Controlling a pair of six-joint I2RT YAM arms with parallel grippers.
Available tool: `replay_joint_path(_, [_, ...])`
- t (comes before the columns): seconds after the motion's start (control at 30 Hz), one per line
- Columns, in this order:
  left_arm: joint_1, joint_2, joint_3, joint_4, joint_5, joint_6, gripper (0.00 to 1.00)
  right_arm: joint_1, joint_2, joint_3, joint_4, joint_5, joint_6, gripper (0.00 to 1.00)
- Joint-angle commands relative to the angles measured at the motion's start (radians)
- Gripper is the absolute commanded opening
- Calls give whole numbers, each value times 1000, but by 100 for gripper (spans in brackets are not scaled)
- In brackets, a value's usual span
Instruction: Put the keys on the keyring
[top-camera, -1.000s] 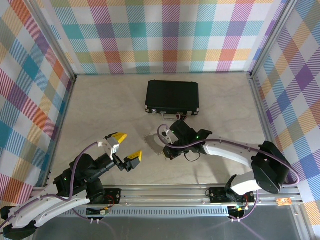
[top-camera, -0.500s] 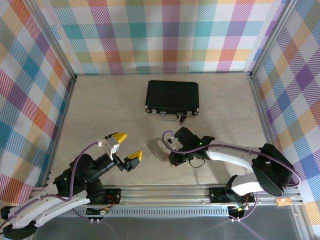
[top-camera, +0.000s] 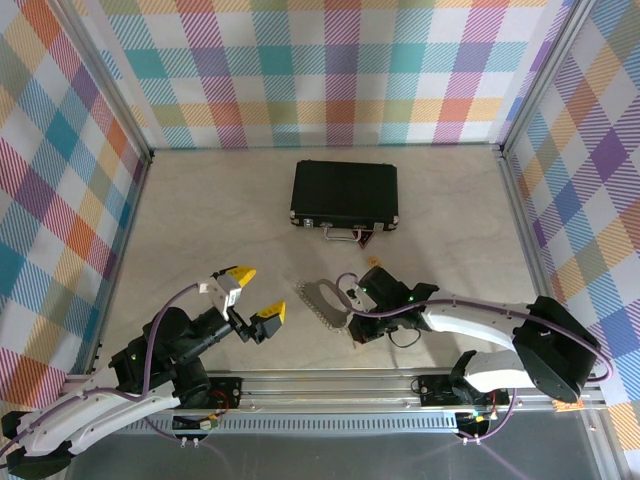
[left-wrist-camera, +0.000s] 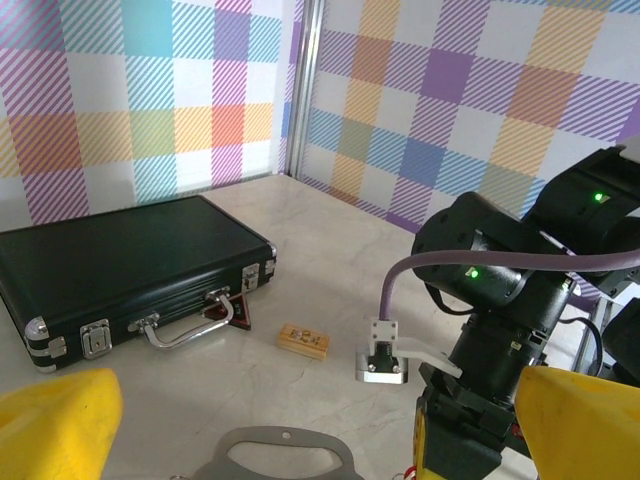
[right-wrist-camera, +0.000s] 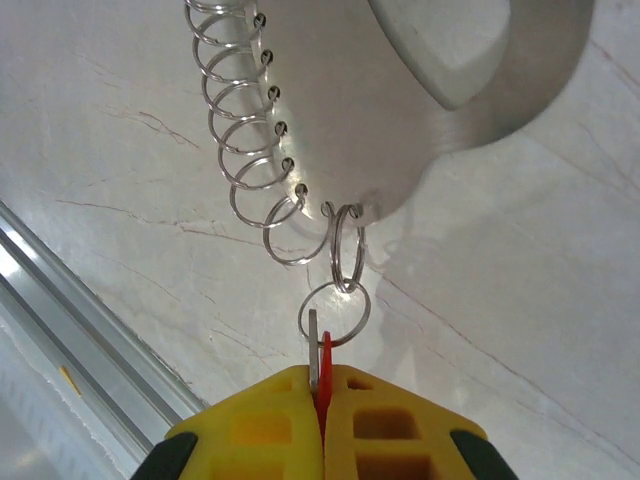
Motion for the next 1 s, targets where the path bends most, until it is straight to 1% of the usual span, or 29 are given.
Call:
replay_joint_path(0.0, [-2,8,-5,45,-5,-5,100,-4,-31,-25,16,-13,30,0])
replay_joint_path(0.53, [-2,20,1,53,-16,-1,100,-4,-64,-67,-9,26,52,0])
replay_joint_path(0.73, [-2,32,4,57,-17,0,100,-4,-77,-71,-22,27,47,2])
replay_joint_path(0.8, [-2,34,9,54,-16,1,100,-4,-87,-73,-33,36,47,4])
replay_joint_path(0.97, [-2,28,9,52,-19,1,100,-4,-115,-64,-76,57,41,15])
